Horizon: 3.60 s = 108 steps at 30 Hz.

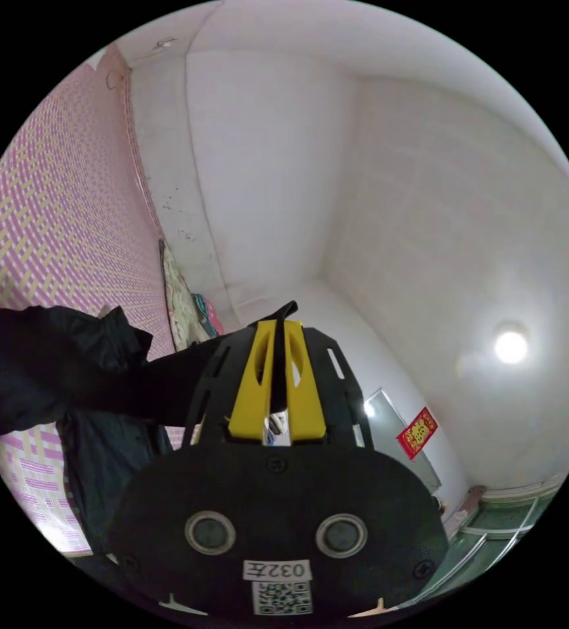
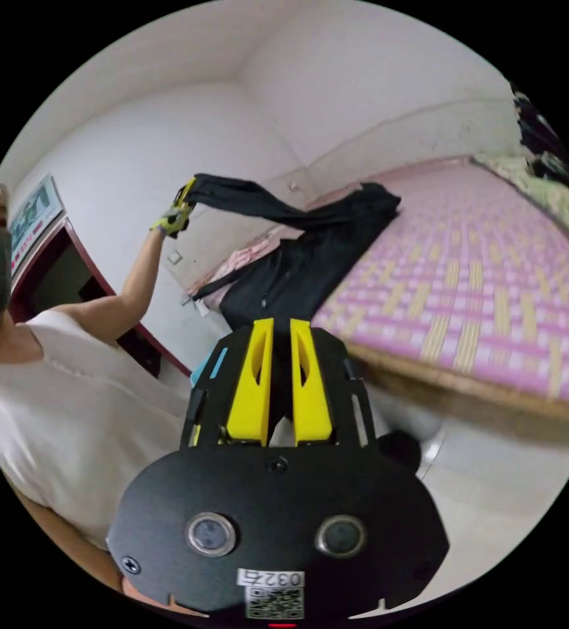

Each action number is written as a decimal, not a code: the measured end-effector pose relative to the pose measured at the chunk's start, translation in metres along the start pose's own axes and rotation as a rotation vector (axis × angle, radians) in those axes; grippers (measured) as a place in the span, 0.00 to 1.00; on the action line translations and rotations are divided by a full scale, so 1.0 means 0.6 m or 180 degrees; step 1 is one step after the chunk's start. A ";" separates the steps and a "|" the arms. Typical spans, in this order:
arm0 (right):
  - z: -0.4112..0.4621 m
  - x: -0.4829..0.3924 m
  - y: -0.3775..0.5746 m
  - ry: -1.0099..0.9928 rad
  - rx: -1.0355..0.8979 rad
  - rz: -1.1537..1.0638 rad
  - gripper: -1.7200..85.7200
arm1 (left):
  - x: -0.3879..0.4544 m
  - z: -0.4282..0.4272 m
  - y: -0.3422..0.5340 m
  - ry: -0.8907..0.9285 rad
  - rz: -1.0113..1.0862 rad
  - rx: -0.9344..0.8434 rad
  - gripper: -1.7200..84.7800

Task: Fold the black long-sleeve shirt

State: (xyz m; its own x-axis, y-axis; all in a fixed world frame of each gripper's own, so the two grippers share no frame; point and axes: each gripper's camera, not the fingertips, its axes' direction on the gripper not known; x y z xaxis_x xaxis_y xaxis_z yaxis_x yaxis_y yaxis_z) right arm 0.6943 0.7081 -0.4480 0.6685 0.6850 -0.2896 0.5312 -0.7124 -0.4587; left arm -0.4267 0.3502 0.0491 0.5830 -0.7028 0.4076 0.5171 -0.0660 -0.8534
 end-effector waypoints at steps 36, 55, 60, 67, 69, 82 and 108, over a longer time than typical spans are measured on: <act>0.441 0.272 -0.696 0.1091 -0.0816 0.0676 0.01 | -0.139 -0.199 0.008 -0.0352 -0.0581 -0.0210 0.01; 0.428 0.400 -0.645 0.0201 -0.0679 0.1220 0.03 | -0.095 -0.176 -0.042 -0.0245 -0.0400 0.0009 0.00; 0.372 0.374 -0.615 0.0322 -0.0913 0.1135 0.07 | -0.043 -0.041 -0.083 -0.1188 0.0211 -0.0775 0.00; 0.127 0.081 -0.353 -0.0481 -0.0546 -0.0256 0.06 | -0.035 0.344 -0.116 -0.2052 0.1307 -0.2229 0.00; 0.055 -0.027 -0.185 -0.0187 -0.0375 -0.0791 0.02 | -0.096 0.481 -0.124 -0.2253 0.1264 -0.2553 0.00; 0.196 0.066 0.230 0.0002 -0.0501 0.0051 0.13 | -0.269 0.819 -0.089 -0.3098 0.0918 -0.2958 0.00; 0.255 0.015 0.359 -0.0436 -0.0626 0.0067 0.01 | -0.268 0.947 -0.024 -0.3453 0.1347 -0.3019 0.01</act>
State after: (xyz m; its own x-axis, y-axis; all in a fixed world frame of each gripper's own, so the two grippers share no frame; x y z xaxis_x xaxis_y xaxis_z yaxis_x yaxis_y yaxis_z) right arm 0.7349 0.5844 -0.6781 0.6107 0.6745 -0.4148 0.6180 -0.7335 -0.2830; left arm -0.1717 0.8665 0.1808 0.9695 0.0369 -0.2425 -0.1430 -0.7181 -0.6811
